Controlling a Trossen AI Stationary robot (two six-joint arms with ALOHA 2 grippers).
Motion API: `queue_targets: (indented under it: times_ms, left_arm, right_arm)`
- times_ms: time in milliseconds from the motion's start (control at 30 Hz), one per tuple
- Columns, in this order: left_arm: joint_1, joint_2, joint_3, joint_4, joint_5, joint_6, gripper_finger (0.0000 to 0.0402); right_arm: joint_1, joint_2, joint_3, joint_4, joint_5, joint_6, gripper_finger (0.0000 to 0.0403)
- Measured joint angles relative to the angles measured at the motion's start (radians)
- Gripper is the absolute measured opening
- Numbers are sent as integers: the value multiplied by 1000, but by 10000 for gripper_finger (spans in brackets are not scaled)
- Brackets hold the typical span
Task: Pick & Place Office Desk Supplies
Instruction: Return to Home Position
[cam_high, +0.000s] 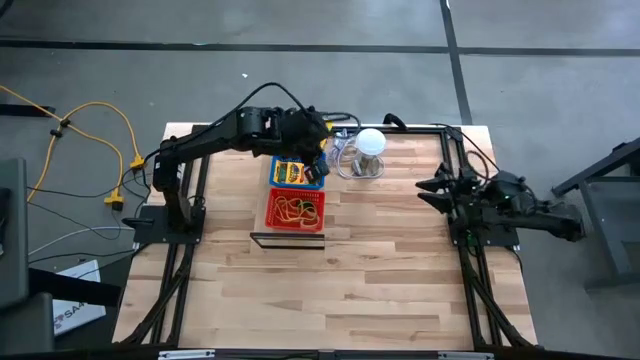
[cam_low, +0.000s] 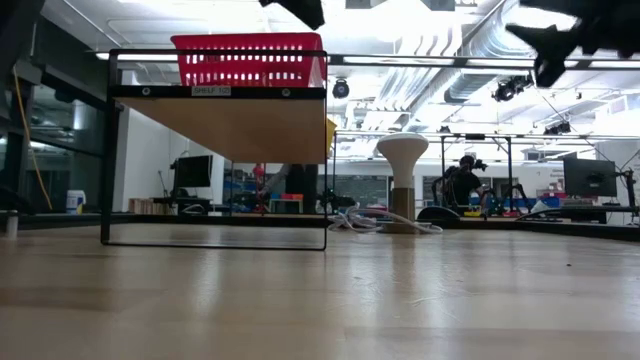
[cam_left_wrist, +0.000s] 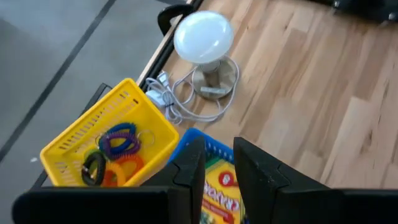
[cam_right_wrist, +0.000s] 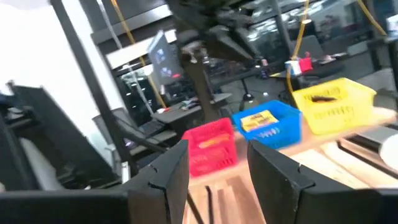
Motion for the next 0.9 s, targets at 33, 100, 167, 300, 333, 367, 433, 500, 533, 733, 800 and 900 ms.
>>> queue_targets:
  times_ms: [33,100,167,300,333,367,433,500,533,733,800,900]
  left_arm:
    - [-12,-1,0,-10,-10,0,79]
    - [-35,-2,0,-14,-32,0,79]
    - [-56,-7,0,-31,-56,0,79]
    - [-96,-14,0,-51,-102,-22,79]
    - [-106,-14,-4,-52,-107,-23,79]
    - [-115,-14,-9,-52,-116,-27,79]
    - [-134,-14,-23,-53,-136,-35,79]
    - [-151,-14,-40,-54,-153,-45,79]
    - [-159,-14,-49,-53,-154,-46,79]
    - [-193,-20,-140,-48,-250,-84,79]
    - [-203,-32,-179,-37,-291,-89,79]
    - [-223,-70,-258,8,-301,-90,79]
  right_arm:
    - [0,-7,-23,12,14,5,150]
    - [0,-20,-54,33,23,10,150]
    - [0,-28,-76,61,22,19,150]
    - [0,-37,-114,95,18,32,150]
    - [0,-37,-127,109,18,36,150]
    - [0,-37,-143,132,18,39,150]
    - [5,-37,-178,196,17,48,150]
    - [13,-37,-207,250,13,52,150]
    - [18,-37,-219,266,14,53,150]
    - [29,-37,-228,188,41,44,150]
    - [29,-37,-228,138,56,32,150]
    - [29,-37,-228,82,72,28,150]
